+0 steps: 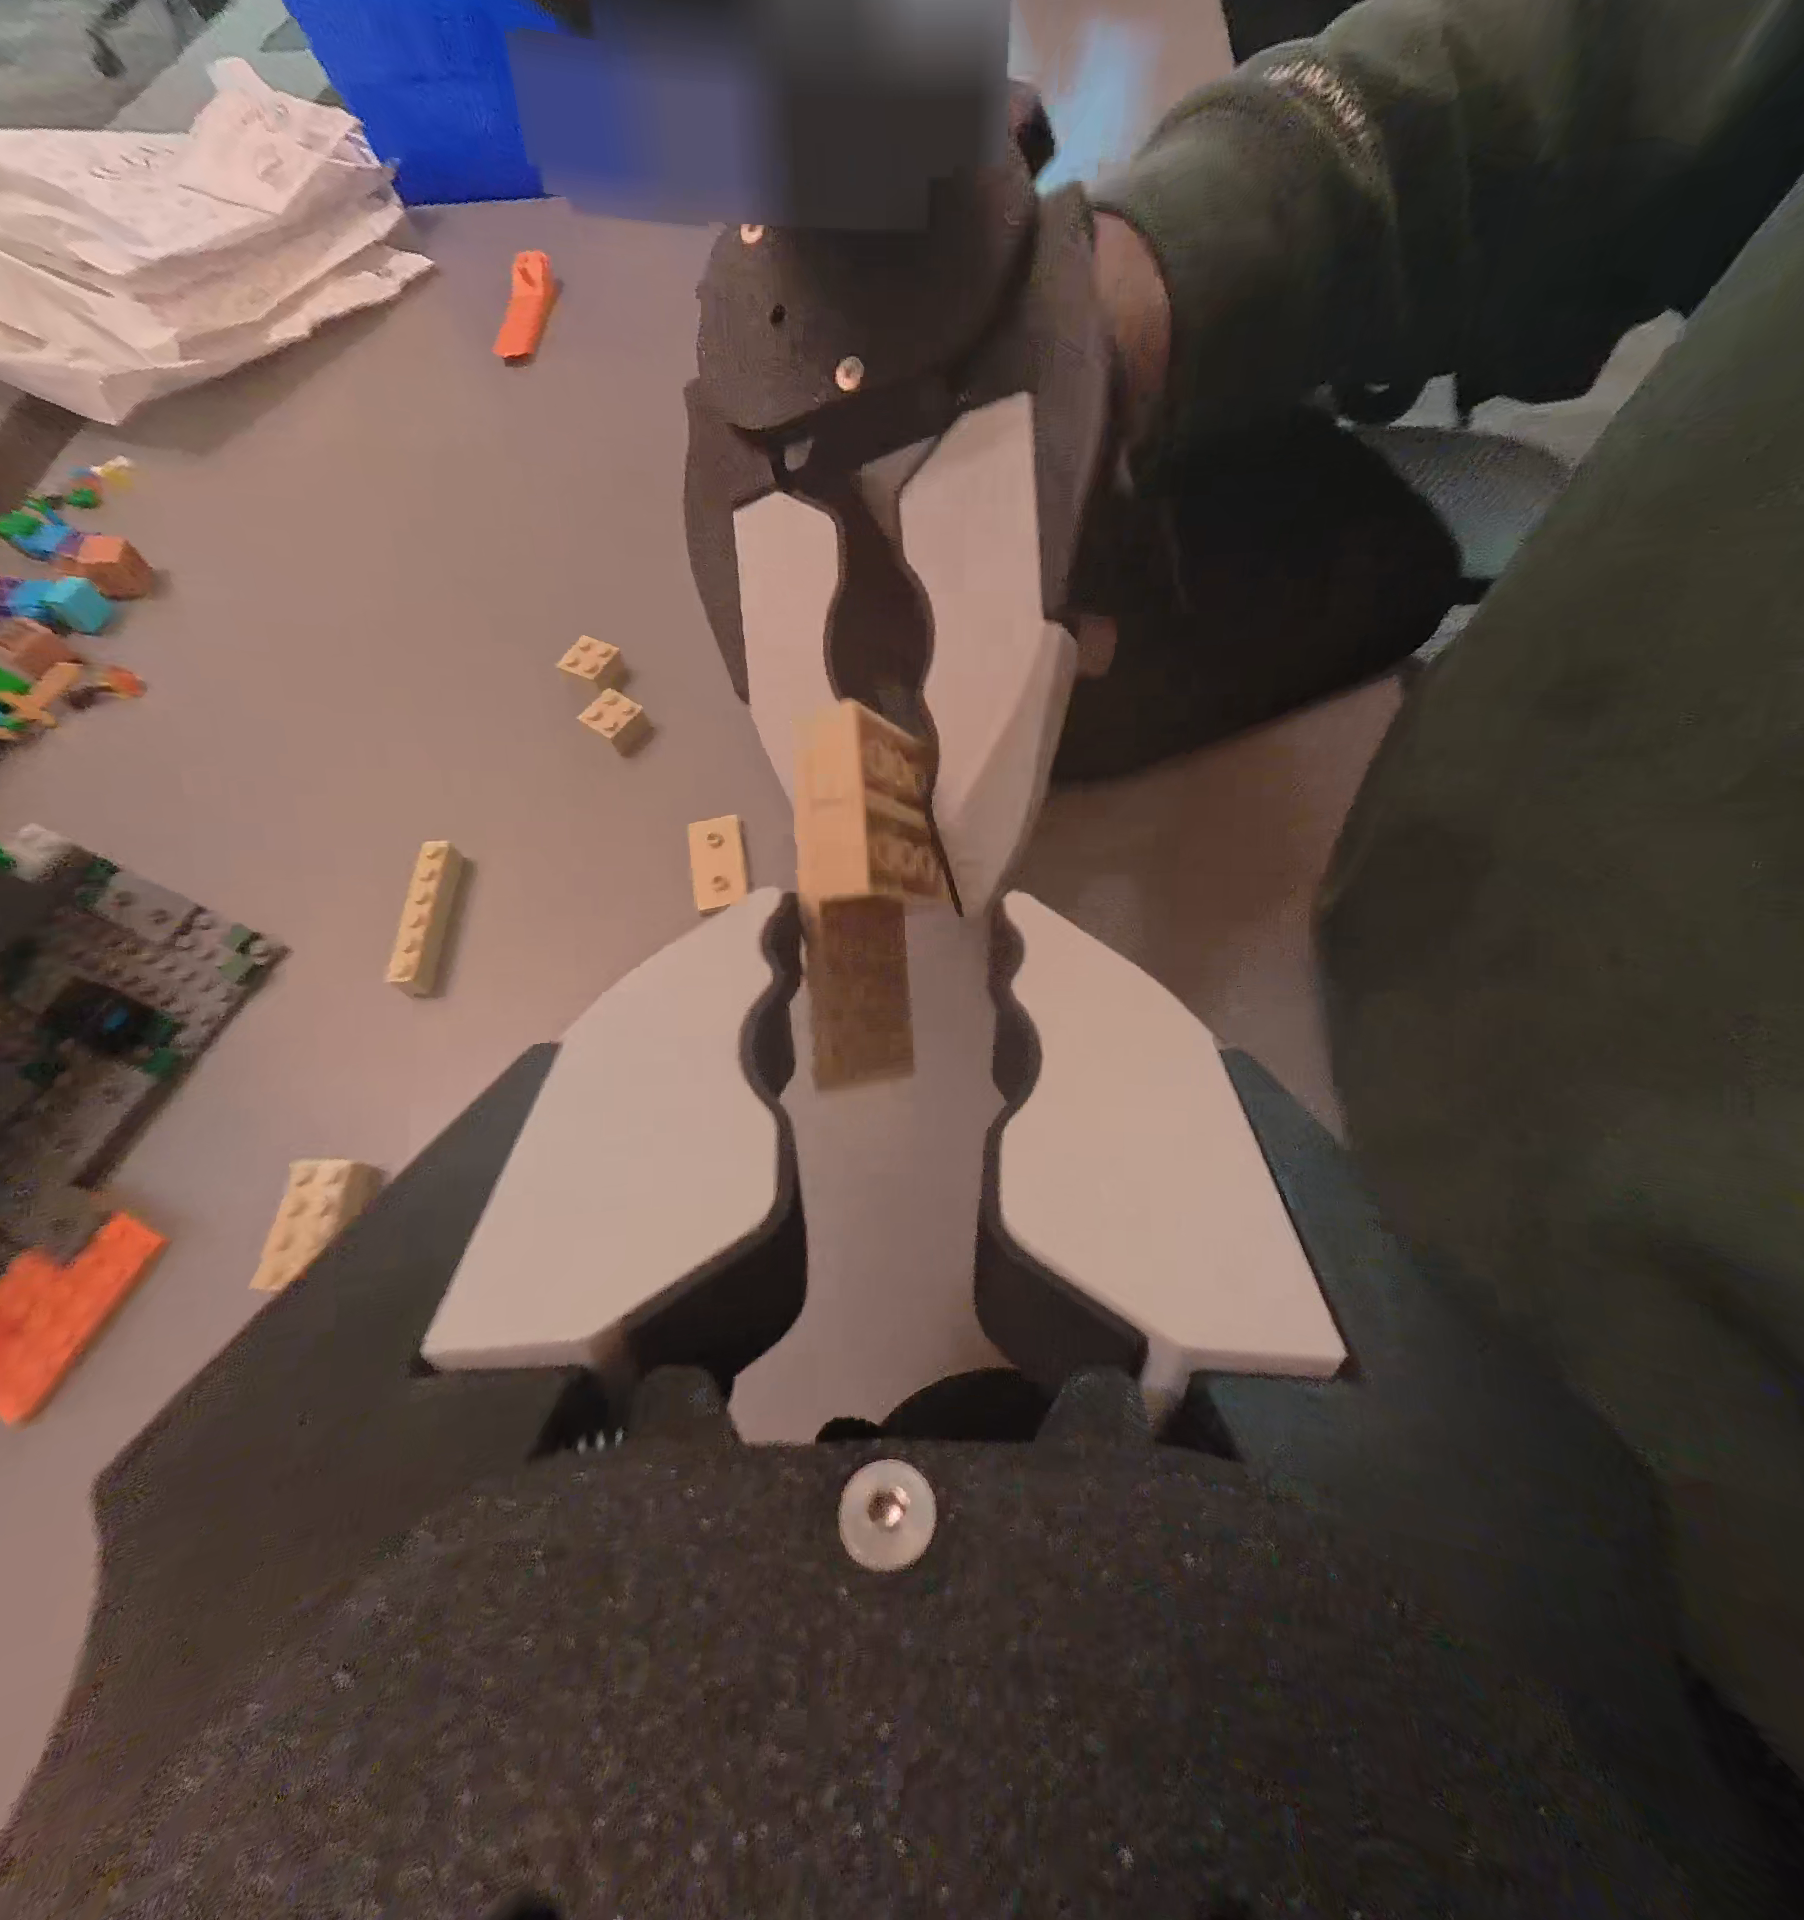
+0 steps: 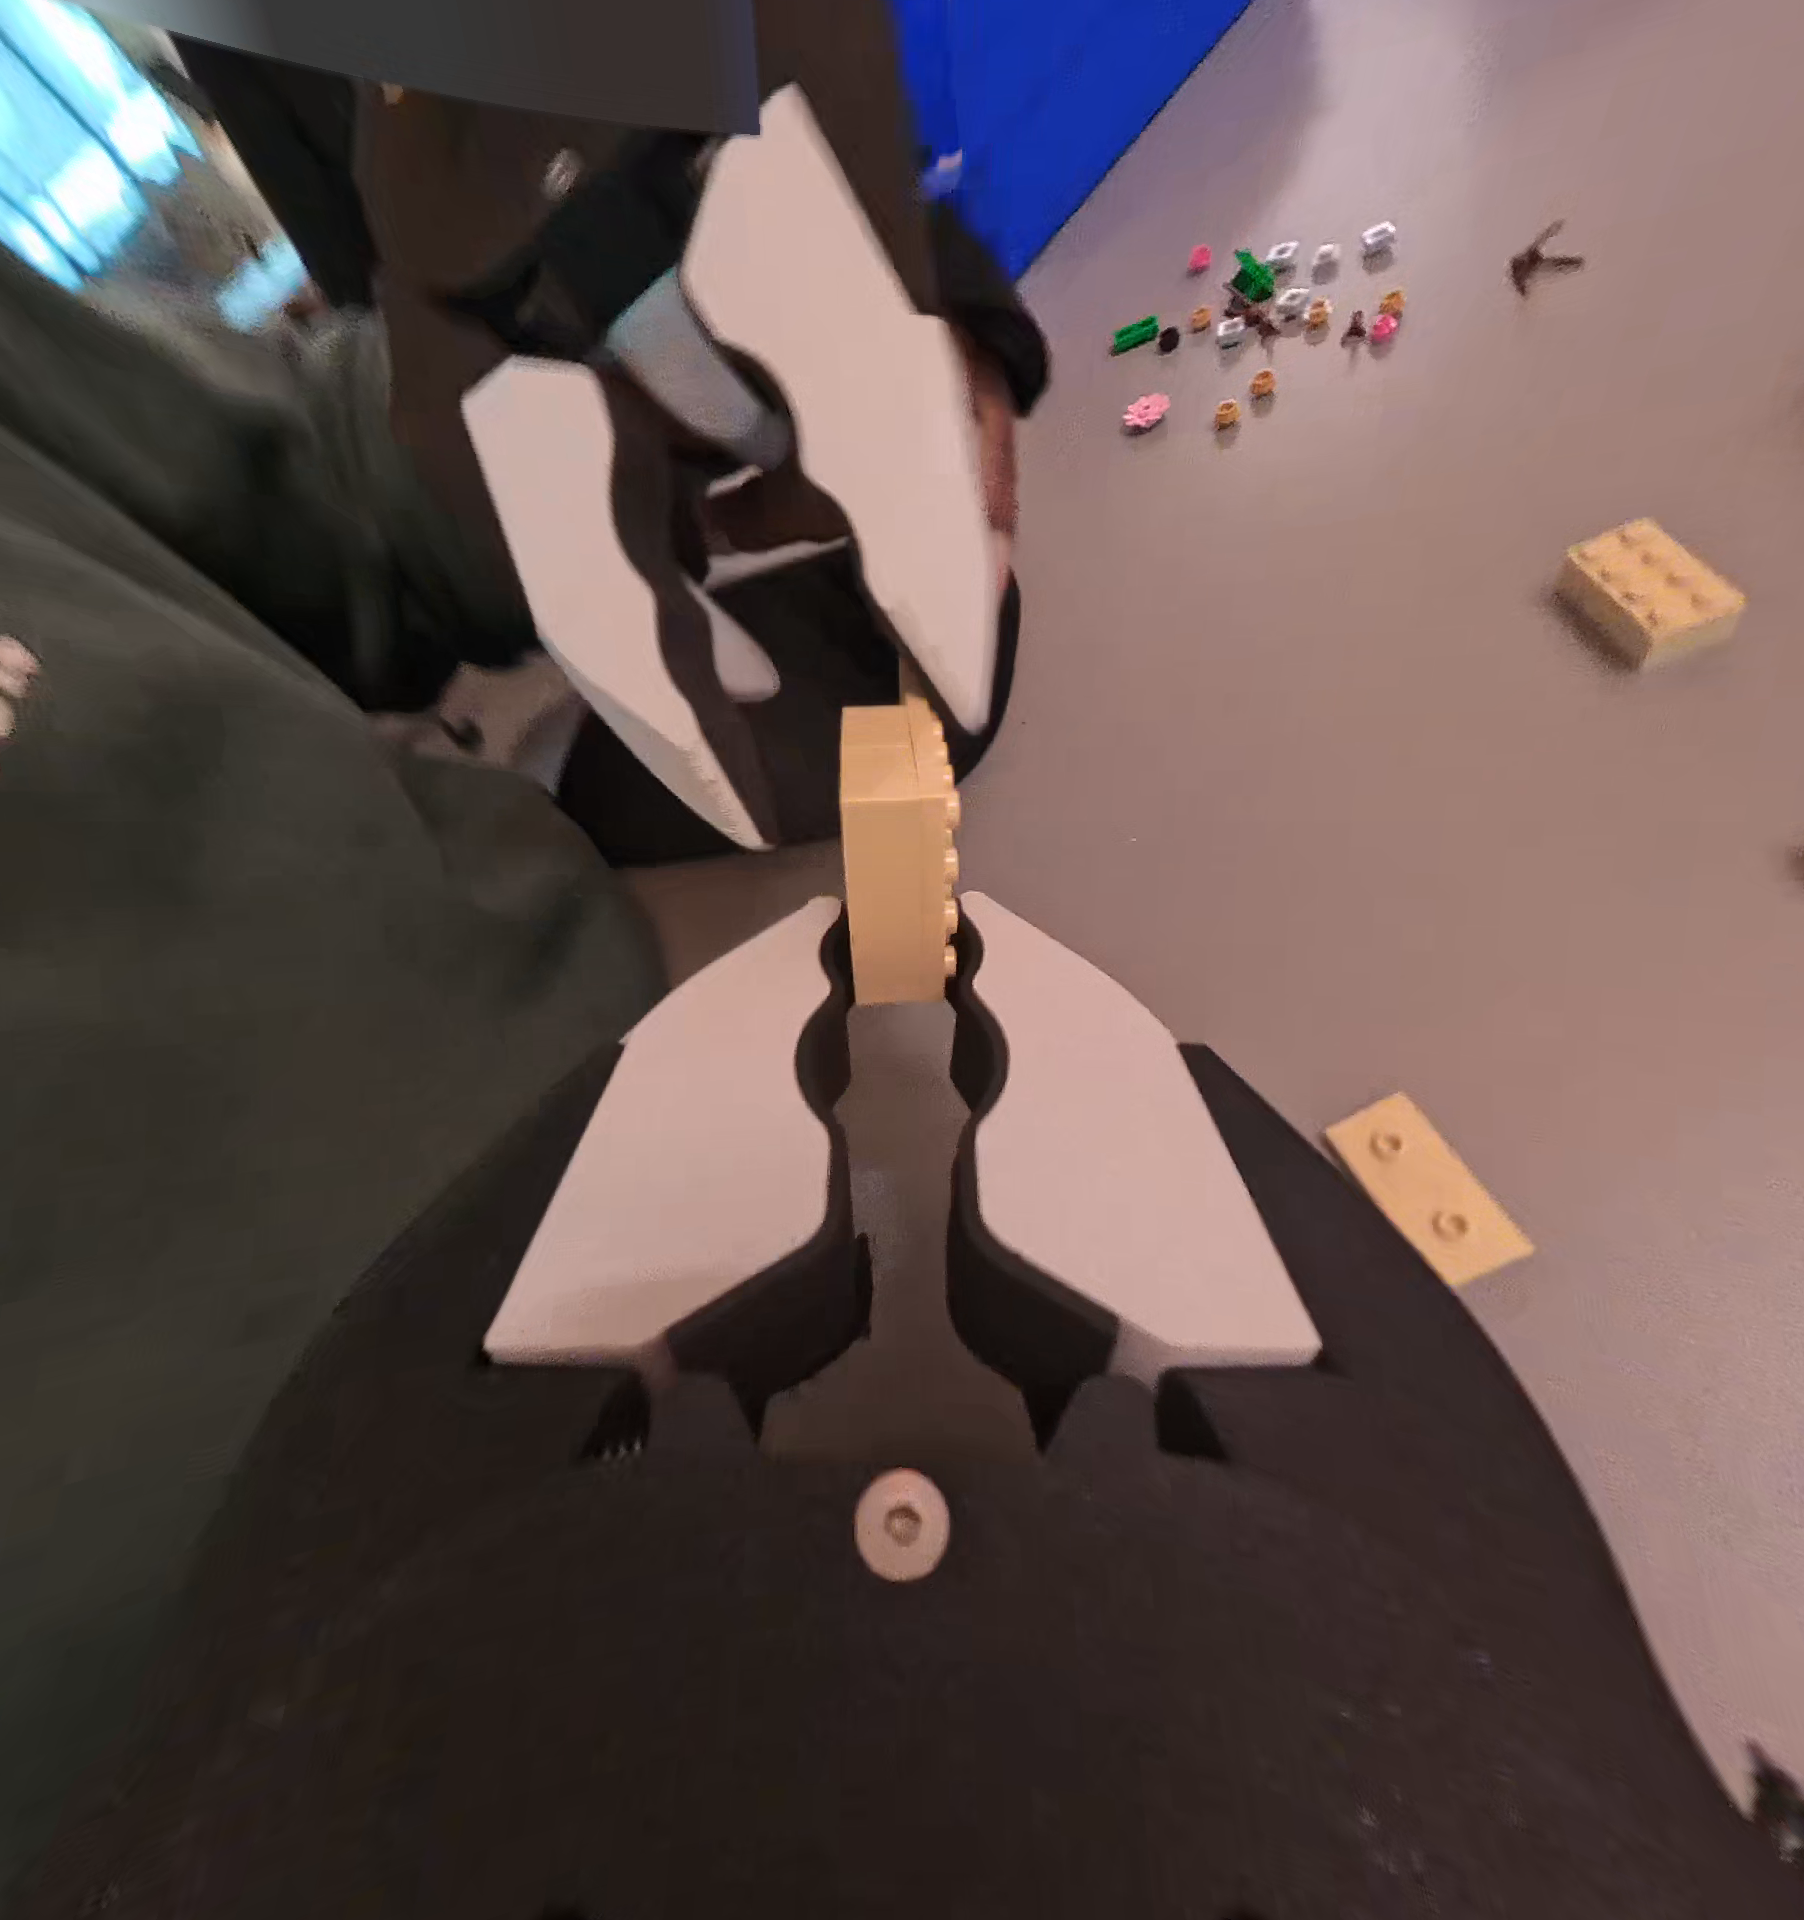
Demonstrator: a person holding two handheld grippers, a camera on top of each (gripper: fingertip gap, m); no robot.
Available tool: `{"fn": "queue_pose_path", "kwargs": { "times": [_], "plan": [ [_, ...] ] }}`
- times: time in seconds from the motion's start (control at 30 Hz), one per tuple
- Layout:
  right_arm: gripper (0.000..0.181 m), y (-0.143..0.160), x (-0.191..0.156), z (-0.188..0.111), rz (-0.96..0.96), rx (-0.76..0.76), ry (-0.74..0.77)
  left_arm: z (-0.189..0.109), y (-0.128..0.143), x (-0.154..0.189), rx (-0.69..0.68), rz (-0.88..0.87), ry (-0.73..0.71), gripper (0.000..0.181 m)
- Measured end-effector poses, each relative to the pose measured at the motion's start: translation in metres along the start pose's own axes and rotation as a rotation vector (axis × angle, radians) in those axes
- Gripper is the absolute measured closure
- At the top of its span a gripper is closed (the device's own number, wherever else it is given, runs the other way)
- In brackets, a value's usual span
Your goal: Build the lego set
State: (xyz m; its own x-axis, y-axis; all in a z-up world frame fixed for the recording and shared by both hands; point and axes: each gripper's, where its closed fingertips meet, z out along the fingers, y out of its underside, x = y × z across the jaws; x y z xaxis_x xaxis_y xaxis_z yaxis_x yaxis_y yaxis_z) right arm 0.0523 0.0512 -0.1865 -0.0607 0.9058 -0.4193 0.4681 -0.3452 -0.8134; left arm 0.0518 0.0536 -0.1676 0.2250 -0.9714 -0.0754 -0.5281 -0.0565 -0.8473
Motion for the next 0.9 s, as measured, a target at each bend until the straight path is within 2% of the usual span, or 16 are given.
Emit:
{"fn": "queue_pose_path", "kwargs": {
  "times": [0.03, 0.17, 0.27, 0.43, 0.63, 0.8, 0.9],
  "plan": [
    [0.166, -0.003, 0.001, -0.004, 0.082, 0.038, -0.023, -0.003, -0.001, -0.002, 0.009, 0.026, -0.031, 0.143],
    [0.166, -0.012, 0.002, -0.016, 0.374, 0.130, -0.142, -0.009, 0.002, -0.013, -0.016, 0.164, -0.204, 0.137],
    [0.166, -0.014, -0.004, -0.015, 0.495, 0.143, -0.231, -0.008, -0.002, -0.020, -0.021, 0.292, -0.330, 0.136],
    [0.165, -0.012, -0.004, -0.011, 0.563, 0.124, -0.251, -0.001, 0.001, -0.021, -0.051, 0.352, -0.359, 0.148],
    [0.160, -0.003, 0.007, -0.014, 0.477, 0.068, -0.110, 0.007, 0.010, -0.022, -0.046, 0.209, -0.274, 0.148],
    [0.159, 0.013, 0.032, -0.041, 0.207, -0.053, 0.131, 0.018, 0.038, -0.022, -0.133, -0.022, -0.114, 0.149],
    [0.159, 0.029, 0.060, -0.058, 0.043, -0.176, 0.332, 0.029, 0.052, -0.024, -0.186, -0.087, -0.064, 0.149]
  ]
}}
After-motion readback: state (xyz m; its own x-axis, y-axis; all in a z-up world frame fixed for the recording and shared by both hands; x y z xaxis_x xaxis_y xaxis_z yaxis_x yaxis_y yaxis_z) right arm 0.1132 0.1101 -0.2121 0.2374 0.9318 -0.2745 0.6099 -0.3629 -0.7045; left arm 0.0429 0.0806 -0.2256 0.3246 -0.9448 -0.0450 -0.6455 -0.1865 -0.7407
